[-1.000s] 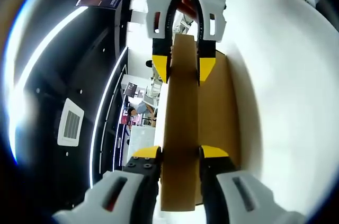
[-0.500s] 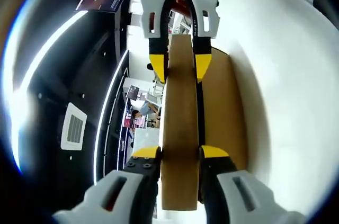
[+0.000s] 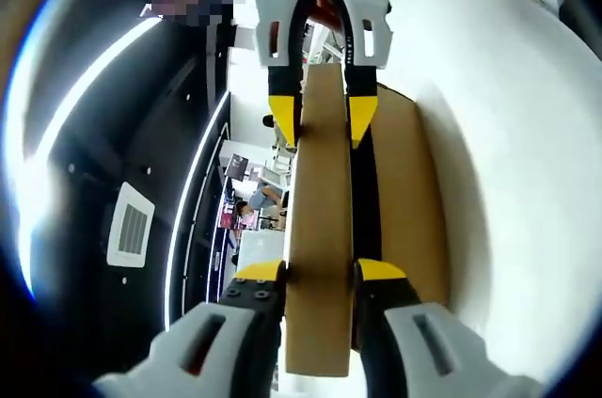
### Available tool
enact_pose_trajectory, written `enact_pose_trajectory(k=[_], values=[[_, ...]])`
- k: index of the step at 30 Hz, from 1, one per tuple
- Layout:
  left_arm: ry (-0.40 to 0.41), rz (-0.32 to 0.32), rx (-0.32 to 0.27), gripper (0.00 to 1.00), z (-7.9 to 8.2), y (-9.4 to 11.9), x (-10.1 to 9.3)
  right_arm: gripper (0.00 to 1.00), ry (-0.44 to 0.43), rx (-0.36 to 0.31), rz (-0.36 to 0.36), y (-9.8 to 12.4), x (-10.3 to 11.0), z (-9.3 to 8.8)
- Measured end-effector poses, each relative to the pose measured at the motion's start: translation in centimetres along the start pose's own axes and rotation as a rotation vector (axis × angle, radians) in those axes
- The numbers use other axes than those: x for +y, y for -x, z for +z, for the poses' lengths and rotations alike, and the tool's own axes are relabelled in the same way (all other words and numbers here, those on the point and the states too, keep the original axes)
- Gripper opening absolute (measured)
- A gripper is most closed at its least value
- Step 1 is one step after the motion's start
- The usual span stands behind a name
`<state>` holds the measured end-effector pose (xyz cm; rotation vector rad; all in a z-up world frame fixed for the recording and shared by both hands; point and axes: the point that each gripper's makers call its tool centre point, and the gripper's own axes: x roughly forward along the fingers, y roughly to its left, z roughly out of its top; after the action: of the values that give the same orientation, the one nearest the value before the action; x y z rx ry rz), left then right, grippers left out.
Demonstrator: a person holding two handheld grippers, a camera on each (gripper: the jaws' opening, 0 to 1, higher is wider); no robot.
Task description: Operate the shoe box by opening the lid, removing the specified soft item, and placing it in the target area until the item is outside and the box remains undamaged.
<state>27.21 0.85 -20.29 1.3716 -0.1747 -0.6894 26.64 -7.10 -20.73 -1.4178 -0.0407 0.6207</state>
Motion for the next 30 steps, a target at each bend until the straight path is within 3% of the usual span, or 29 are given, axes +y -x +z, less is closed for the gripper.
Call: enact_pose_trajectory(k=[30], values=[[-0.084, 0.028, 0.006, 0.26, 0.0, -0.6, 3.7, 0.25, 0.036, -0.008, -0.058, -0.2, -4.1, 0.3]])
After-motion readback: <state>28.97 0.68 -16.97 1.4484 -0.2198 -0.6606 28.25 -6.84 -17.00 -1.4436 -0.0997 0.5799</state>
